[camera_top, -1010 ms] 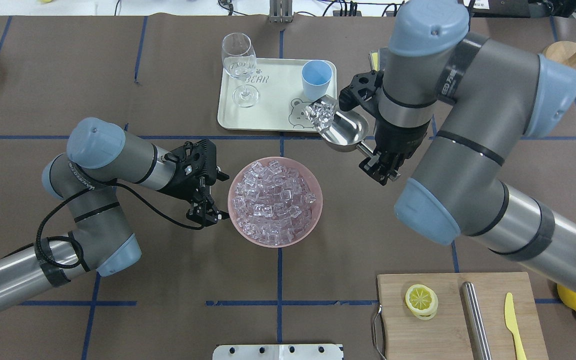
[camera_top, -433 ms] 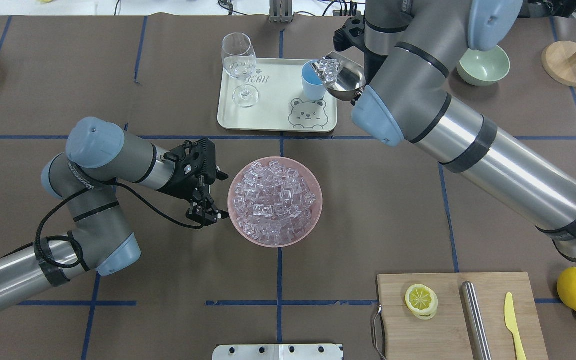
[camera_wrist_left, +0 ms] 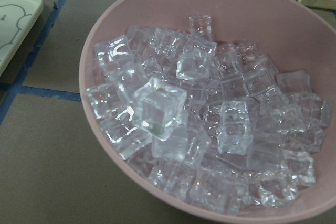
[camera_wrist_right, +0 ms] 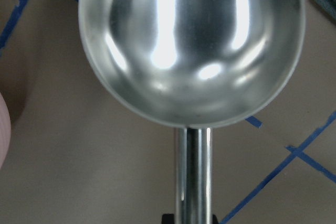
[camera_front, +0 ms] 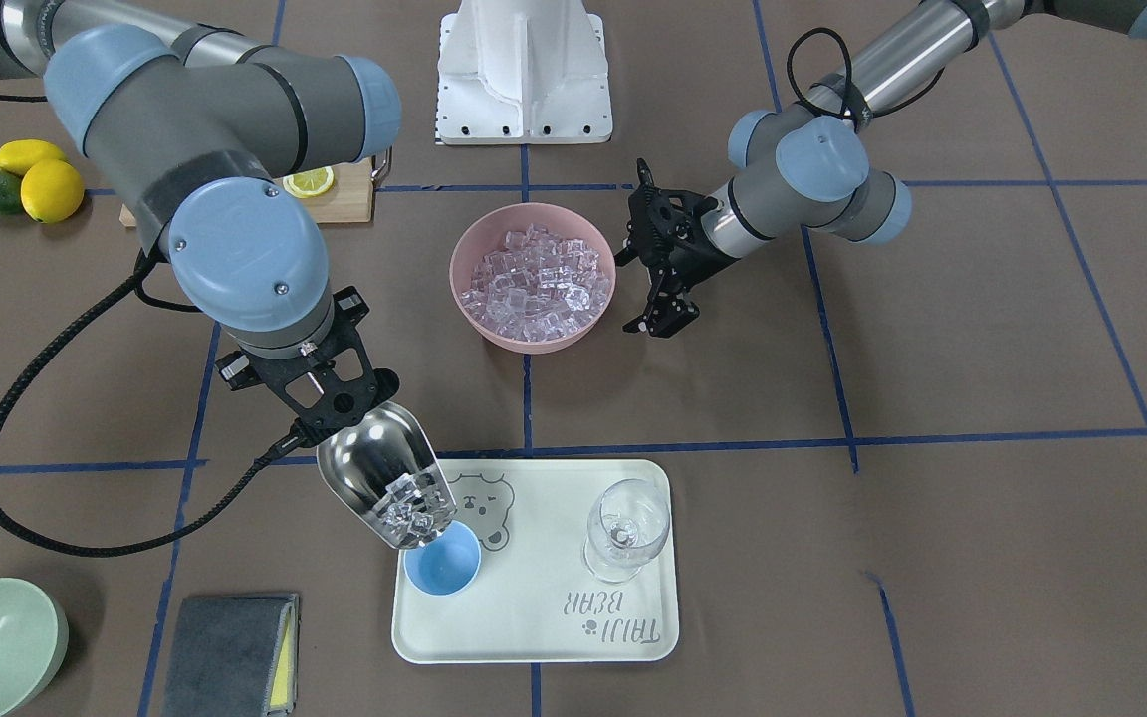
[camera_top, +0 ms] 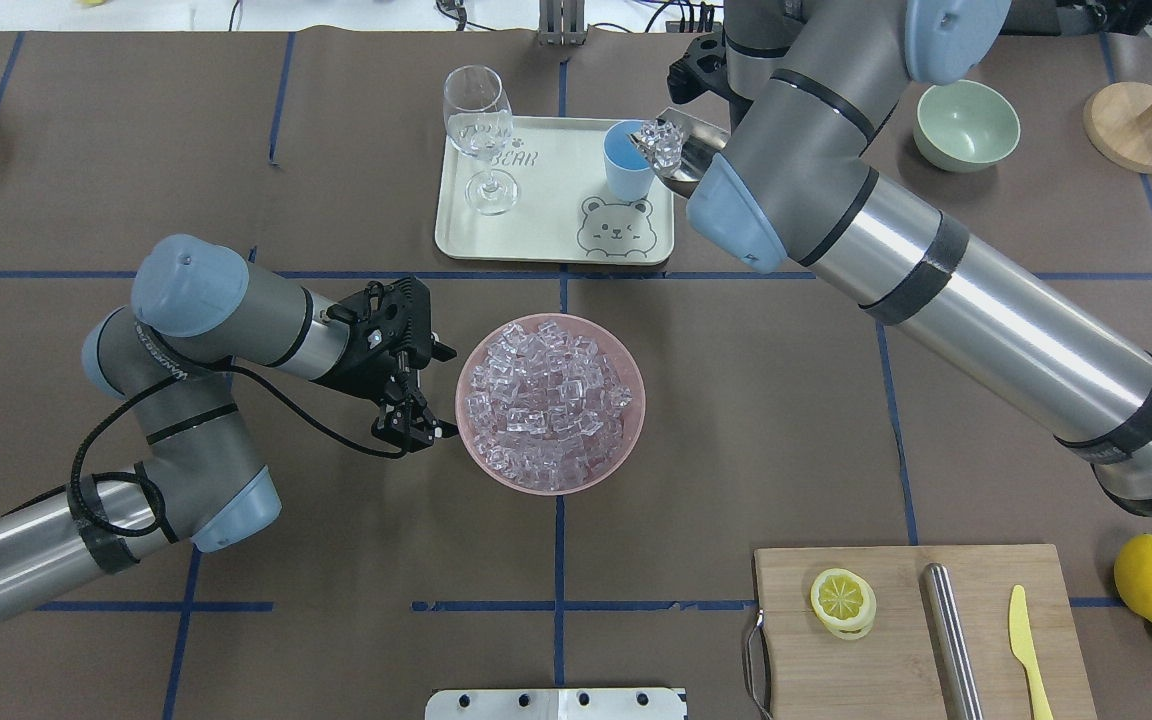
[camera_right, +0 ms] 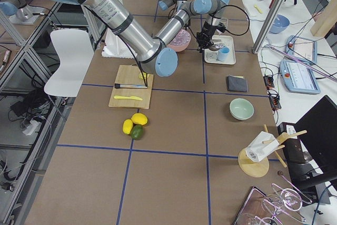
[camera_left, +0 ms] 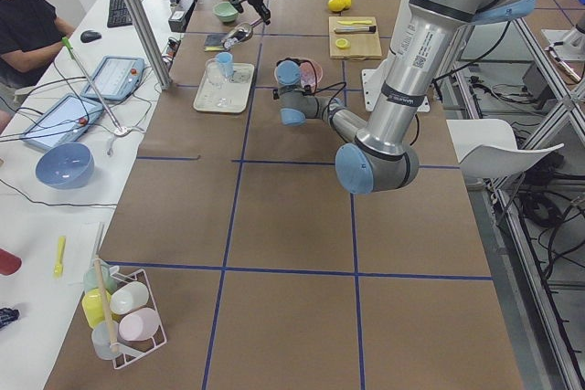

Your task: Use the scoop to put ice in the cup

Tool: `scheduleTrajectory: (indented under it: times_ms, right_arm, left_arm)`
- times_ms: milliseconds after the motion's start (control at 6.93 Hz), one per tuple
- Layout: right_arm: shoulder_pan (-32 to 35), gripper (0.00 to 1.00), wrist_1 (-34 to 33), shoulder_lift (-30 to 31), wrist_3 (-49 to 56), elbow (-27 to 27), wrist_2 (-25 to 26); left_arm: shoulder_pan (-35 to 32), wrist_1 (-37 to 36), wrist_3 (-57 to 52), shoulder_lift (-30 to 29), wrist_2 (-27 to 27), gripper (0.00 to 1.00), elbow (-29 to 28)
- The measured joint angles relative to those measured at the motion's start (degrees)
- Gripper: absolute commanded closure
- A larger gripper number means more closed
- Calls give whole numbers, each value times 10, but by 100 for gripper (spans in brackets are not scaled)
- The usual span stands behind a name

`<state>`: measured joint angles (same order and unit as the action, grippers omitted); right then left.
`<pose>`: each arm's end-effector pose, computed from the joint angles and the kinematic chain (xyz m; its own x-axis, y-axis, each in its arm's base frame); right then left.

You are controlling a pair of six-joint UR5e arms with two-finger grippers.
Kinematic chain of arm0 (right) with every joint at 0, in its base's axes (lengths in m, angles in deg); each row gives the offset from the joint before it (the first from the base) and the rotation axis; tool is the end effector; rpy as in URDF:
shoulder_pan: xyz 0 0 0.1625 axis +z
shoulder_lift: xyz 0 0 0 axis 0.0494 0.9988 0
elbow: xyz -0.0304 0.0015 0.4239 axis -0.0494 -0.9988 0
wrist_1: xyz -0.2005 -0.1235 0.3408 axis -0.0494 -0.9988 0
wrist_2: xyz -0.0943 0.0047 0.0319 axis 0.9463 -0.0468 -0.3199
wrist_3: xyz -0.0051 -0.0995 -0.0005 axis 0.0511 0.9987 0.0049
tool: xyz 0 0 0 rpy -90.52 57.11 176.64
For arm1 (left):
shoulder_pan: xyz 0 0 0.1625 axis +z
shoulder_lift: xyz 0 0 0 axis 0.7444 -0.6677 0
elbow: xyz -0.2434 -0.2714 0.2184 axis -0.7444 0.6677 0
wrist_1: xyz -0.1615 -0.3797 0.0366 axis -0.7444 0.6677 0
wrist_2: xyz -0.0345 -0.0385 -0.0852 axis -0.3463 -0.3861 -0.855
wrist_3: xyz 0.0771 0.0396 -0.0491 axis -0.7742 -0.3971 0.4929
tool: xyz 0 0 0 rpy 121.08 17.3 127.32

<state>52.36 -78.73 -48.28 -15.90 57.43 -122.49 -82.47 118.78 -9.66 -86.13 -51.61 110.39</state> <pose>-0.4083 -0.6020 0.2117 0.6121 -0.5858 0.5312 0.6247 0.7701 0.1293 0.5016 -0.4379 0.3173 0.0266 0.9921 -0.1222 -0.1923 0.1251 0.9733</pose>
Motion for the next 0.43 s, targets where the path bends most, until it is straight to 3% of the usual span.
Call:
scheduleTrajectory:
  times_ms: [433]
  right_arm:
    - [-3,100,-37,-44,41,-61,32]
  left_arm:
    - [0,0,-1,3,0,0,0]
